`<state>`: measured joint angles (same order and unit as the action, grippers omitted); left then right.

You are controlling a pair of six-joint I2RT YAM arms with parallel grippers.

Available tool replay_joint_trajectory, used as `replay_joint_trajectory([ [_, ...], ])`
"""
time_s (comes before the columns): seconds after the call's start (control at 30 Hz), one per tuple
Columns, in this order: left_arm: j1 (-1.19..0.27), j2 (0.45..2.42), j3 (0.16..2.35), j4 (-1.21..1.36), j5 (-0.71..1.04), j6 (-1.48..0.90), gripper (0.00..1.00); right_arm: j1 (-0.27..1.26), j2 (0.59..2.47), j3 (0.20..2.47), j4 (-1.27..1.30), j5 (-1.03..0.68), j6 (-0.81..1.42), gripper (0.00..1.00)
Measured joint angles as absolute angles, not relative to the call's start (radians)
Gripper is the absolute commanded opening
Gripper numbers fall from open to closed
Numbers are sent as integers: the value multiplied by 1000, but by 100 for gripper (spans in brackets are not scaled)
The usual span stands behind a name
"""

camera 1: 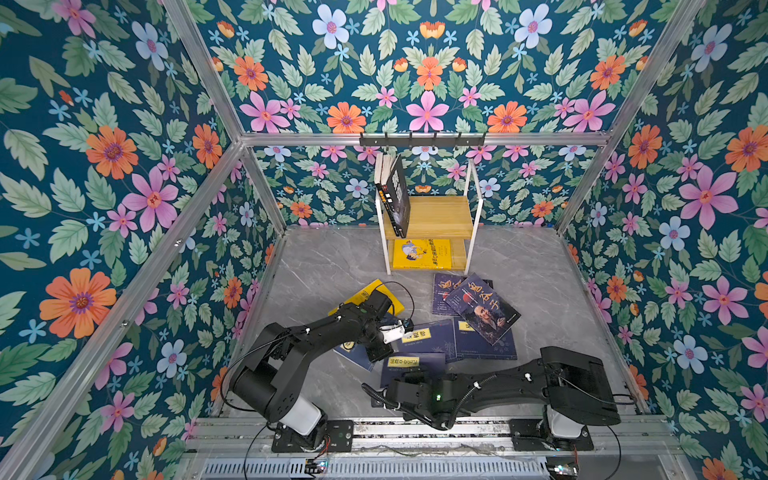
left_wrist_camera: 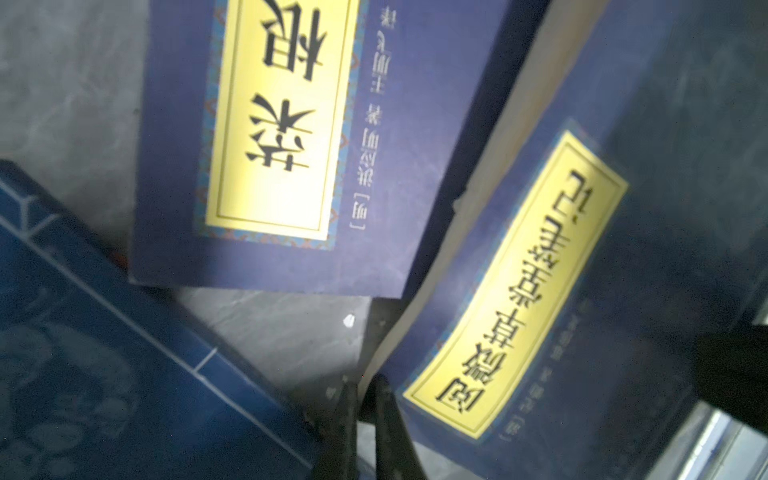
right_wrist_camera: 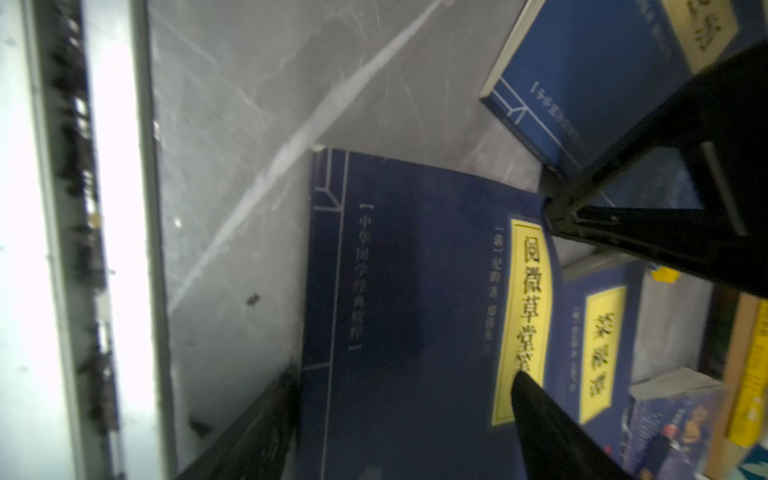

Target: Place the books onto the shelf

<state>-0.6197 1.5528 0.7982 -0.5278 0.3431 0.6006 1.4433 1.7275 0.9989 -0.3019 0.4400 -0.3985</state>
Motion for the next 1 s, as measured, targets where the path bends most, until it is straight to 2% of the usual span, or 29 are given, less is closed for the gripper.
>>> replay_joint_trajectory([
  [0.27, -622, 1544, 785, -504, 352, 601, 13, 1443, 1675, 955, -252, 558, -537, 74],
  [0.37, -622, 1540, 778, -496, 354, 601, 13, 1442, 1675, 941, -227, 572, -567, 69],
  [0.67, -623, 1530, 770, -485, 360, 601, 13, 1428, 1639, 902, -168, 605, -622, 39],
  [0.8, -623, 1521, 764, -477, 358, 601, 15, 1420, 1609, 891, -121, 609, -659, 15],
  [0.9, -623, 1505, 756, -475, 339, 598, 18, 1412, 1584, 891, -121, 606, -670, 2],
  [1.0, -618, 1475, 754, -487, 339, 582, 25, 1403, 1562, 895, -124, 601, -681, 0],
])
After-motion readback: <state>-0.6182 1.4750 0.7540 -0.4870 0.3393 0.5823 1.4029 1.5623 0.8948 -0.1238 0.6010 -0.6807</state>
